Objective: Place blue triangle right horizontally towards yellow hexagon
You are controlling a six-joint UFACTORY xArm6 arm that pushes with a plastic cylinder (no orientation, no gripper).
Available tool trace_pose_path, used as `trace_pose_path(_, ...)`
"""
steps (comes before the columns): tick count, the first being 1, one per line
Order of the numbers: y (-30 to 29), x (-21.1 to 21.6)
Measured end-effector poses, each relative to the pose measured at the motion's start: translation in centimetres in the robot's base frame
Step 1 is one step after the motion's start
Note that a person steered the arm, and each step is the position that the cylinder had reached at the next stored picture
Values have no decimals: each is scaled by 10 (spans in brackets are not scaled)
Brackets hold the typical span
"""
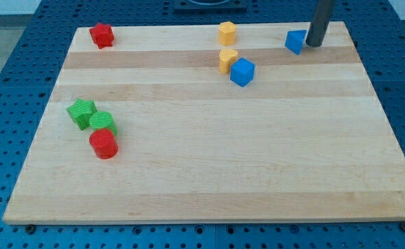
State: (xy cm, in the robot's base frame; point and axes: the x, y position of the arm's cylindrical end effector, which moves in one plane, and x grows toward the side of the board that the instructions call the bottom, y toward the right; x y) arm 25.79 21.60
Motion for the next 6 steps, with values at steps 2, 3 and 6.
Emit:
trace_pose_path(2,-44,42)
trace_pose_path(3,-83,45)
trace_pose_path(6,-17,1)
